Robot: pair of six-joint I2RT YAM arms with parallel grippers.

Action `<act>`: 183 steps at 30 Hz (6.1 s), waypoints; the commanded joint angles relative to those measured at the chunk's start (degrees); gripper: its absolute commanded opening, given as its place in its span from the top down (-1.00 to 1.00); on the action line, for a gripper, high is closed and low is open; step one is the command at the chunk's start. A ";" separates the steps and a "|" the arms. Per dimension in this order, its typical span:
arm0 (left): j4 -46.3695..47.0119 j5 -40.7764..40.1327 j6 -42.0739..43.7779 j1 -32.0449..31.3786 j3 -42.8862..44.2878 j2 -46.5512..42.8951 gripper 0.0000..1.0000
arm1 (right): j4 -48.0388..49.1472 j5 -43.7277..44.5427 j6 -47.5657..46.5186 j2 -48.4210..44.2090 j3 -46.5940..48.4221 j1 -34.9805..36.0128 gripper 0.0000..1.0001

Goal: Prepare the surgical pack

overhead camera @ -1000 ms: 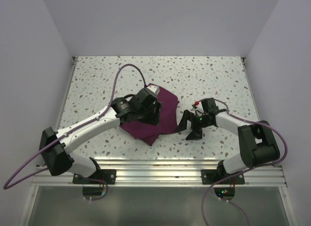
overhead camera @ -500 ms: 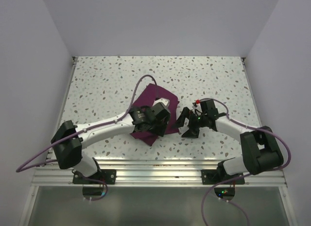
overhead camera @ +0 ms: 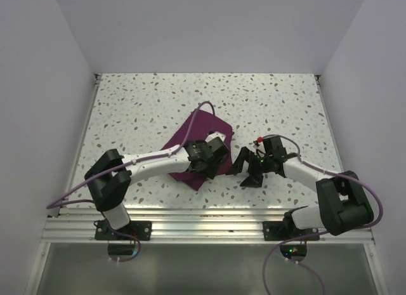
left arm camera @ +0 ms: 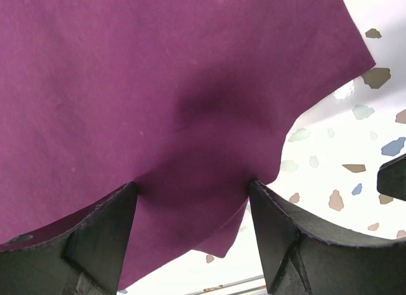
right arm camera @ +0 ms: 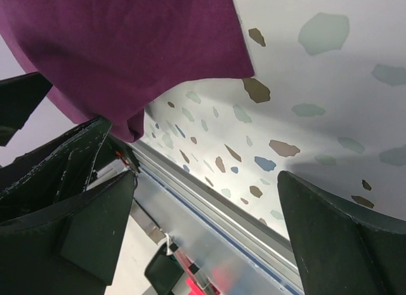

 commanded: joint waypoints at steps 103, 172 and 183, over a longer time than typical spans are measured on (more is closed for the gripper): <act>-2.90 20.06 5.27 9.72 9.61 -4.11 1.00 | 32.45 -1.18 19.21 22.17 16.48 11.90 0.96; 2.11 28.59 8.61 10.78 3.64 -4.19 1.00 | 39.24 8.75 23.08 29.98 22.19 3.99 1.00; 2.81 28.60 7.29 10.77 2.22 -4.81 1.00 | 22.83 7.97 11.41 26.14 25.45 3.64 1.00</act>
